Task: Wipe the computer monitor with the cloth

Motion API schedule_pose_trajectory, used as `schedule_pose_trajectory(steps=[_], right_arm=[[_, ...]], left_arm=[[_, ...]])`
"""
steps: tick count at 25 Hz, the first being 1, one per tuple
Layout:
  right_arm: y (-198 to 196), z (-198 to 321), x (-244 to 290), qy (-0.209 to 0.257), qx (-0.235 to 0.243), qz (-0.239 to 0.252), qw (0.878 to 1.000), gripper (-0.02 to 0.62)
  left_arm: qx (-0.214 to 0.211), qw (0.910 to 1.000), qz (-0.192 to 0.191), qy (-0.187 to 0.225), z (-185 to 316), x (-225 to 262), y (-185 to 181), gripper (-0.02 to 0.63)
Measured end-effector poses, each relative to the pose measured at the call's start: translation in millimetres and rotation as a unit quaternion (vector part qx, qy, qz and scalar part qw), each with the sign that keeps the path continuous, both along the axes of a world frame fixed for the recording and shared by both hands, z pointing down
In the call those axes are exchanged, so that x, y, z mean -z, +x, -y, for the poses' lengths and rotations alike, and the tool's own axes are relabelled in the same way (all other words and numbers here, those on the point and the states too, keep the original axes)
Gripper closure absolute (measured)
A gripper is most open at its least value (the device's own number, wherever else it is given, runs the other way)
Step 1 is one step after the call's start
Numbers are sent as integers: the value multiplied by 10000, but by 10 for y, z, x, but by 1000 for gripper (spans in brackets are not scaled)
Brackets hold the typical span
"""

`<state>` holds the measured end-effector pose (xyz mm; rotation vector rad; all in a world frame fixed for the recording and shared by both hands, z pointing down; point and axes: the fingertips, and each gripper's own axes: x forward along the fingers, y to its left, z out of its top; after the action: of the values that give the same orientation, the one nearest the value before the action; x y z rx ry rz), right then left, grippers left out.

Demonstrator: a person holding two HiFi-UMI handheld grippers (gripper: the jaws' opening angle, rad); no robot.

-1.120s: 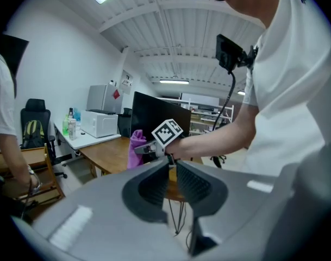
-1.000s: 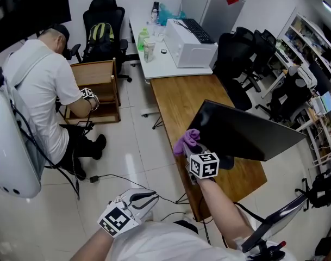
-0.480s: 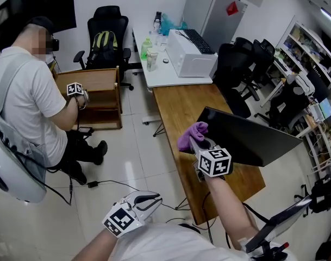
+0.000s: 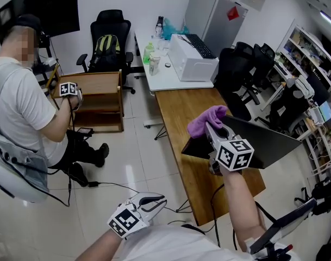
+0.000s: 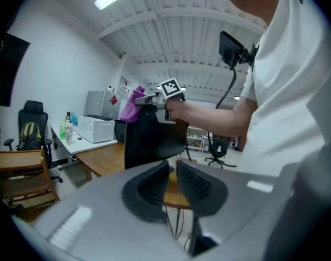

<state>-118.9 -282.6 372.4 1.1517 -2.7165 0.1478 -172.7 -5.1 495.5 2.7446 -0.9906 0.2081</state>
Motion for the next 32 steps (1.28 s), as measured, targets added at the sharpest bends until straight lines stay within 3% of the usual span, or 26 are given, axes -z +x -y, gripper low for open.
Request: schedule_pose_trajectory(steps=[7, 11, 16, 23, 28, 32], right_arm=[[294, -172, 513, 290, -5, 493, 9984, 545], [620, -549, 467, 356, 9, 530, 9980, 545], [1489, -1149, -56, 178, -413, 32, 9990, 545], [2842, -1927, -315, -23, -1280, 17, 9918, 545], [3448, -2387, -494, -64, -1411, 120, 9899, 545], [3732, -2668, -648, -126, -1418, 205, 9896, 545]], left_arm=[[-102, 9999, -123, 0, -32, 11, 174, 541], [-224, 9997, -74, -3, -26, -30, 267, 541], [-374, 9992, 97, 28, -77, -53, 490, 541], [-651, 9976, 158, 200, -74, 149, 1127, 541], [-745, 9958, 197, 494, -152, 424, 1684, 541], [-879, 9952, 163, 386, -428, 534, 2090, 541]])
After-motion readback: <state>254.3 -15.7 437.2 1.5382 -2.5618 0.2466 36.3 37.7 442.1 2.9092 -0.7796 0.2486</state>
